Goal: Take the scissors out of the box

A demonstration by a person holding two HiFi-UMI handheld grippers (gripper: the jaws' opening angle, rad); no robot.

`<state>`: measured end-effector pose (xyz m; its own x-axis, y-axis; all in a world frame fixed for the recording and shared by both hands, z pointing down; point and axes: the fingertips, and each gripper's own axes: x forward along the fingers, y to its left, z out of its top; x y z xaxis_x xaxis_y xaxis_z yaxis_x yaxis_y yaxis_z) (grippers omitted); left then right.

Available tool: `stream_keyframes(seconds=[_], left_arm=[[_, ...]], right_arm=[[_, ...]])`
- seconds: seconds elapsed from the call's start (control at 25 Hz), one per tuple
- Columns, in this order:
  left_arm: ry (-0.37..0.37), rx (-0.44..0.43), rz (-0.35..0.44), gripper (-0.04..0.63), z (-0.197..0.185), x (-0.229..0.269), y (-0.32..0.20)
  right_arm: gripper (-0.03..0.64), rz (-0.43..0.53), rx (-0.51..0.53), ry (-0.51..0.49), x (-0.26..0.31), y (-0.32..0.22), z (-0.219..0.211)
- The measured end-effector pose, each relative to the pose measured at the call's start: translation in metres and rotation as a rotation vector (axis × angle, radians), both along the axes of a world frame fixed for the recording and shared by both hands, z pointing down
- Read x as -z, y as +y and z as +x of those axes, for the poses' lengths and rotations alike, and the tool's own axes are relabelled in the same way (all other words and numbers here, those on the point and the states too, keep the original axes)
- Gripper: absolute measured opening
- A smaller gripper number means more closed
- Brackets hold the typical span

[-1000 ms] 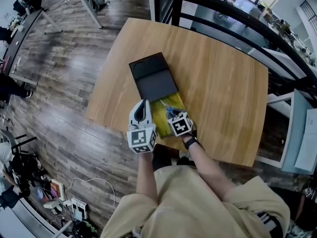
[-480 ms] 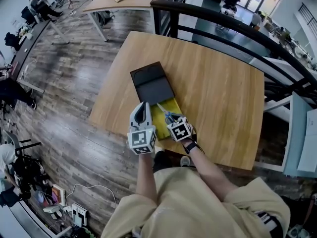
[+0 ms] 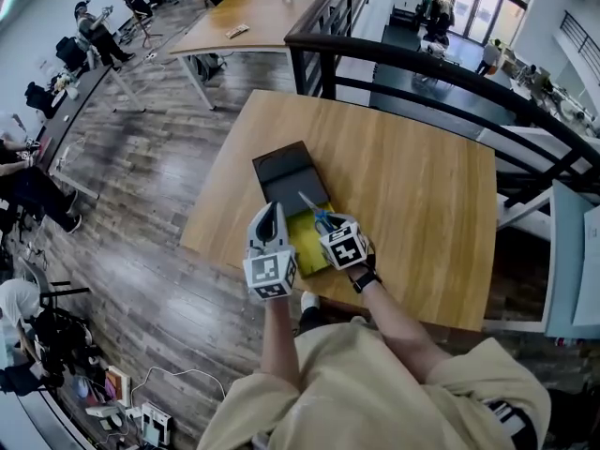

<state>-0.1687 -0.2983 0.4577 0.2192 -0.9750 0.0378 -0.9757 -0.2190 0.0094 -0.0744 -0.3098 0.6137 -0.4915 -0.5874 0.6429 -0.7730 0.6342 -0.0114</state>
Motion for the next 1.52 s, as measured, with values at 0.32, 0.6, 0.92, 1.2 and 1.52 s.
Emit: stream_keyframes(seconds=[0.32,0.6,0.92,1.2,1.52], left_arm=[[-0.036,0.006,0.054,0.003,0.009,0.031,0.012],[-0.043,0.01,0.098,0.003,0.009,0.055,0.019],[-0.044,0.024,0.14,0.003,0.004,0.089,0.025],[-0.057,0.027,0.16,0.003,0.004,0.11,0.027],[-0.039,0.045,0.156,0.003,-0.002,0.13,0.027]], right_arm=[[0.086,0.064,-0.028,-0.063,0.046,-0.004,0.013],[0.086,0.198,-0.047,-0.117,0.1,-0.013,0.021],[0.086,0.345,-0.045,-0.177,0.169,-0.016,0.024],[0.086,0.429,-0.039,-0.253,0.215,-0.013,0.021],[0.086,0.565,-0.055,-0.35,0.27,-0.008,0.023]])
